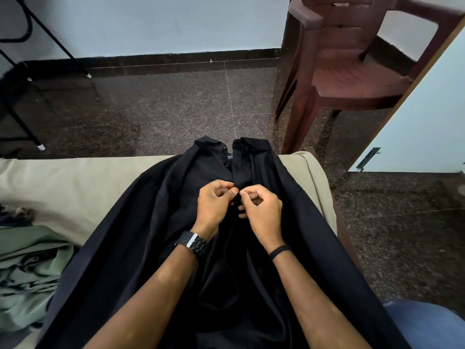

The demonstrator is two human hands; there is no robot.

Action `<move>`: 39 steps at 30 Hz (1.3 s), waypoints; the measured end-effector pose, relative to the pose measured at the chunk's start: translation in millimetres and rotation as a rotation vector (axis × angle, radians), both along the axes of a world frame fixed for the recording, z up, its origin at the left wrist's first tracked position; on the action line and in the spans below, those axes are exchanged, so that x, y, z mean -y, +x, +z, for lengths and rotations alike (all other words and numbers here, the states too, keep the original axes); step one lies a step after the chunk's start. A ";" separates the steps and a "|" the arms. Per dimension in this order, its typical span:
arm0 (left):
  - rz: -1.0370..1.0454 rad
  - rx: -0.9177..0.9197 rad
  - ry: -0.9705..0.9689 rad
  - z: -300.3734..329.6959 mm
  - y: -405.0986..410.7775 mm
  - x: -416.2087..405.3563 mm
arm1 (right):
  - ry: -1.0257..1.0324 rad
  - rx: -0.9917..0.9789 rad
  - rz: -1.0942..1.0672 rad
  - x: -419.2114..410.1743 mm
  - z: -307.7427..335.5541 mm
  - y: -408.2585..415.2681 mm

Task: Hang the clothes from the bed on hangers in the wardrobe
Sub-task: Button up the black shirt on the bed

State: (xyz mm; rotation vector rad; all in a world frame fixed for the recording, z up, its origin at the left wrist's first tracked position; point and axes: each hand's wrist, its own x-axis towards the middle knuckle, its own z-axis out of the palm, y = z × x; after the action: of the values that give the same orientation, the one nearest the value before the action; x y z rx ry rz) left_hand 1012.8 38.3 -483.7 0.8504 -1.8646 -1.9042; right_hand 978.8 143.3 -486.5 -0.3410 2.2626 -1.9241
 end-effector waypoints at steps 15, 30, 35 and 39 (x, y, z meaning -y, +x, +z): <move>-0.149 0.106 -0.182 12.1 -50.8 41.4 | -0.116 0.573 -0.033 31.6 45.6 -45.2; -0.334 0.175 -0.753 -15.4 27.4 31.4 | 0.508 -0.148 0.091 8.1 -11.8 29.5; -0.309 0.190 -0.713 -11.3 25.7 38.9 | 0.553 -0.168 0.076 3.0 -13.5 29.6; -0.203 0.207 -0.723 -8.1 29.9 46.7 | 0.608 -0.193 0.080 3.5 -9.9 29.2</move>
State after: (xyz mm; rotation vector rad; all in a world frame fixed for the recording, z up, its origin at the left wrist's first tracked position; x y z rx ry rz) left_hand 1042.7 -8.4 -491.8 0.6369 -2.5860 -1.0907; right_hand 1008.1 139.8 -496.4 -0.5320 2.7563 -1.1188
